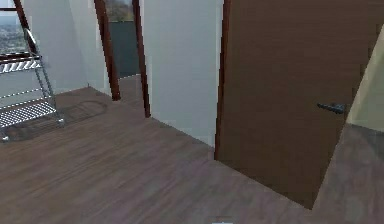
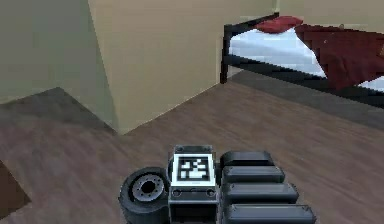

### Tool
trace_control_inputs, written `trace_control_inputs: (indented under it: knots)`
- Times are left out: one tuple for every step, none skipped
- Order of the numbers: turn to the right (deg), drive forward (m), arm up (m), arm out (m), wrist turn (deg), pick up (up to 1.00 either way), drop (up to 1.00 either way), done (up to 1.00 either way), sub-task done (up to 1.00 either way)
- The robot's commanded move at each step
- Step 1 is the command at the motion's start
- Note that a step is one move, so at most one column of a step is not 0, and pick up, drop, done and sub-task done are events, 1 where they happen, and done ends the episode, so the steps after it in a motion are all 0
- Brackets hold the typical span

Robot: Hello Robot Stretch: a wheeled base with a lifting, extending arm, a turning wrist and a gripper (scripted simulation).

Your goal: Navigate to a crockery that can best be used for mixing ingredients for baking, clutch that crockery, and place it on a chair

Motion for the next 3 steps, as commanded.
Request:
trace_control_inputs:
  knots:
    - [-18.0, 0.0, 0.0, 0.0, 0.0, 0.0, 0.0, 0.0, 0.0]
    - [0.0, 1.0, 0.0, 0.0, 0.0, 0.0, 0.0, 0.0, 0.0]
    - [0.0, 1.0, 0.0, 0.0, 0.0, 0.0, 0.0, 0.0, 0.0]
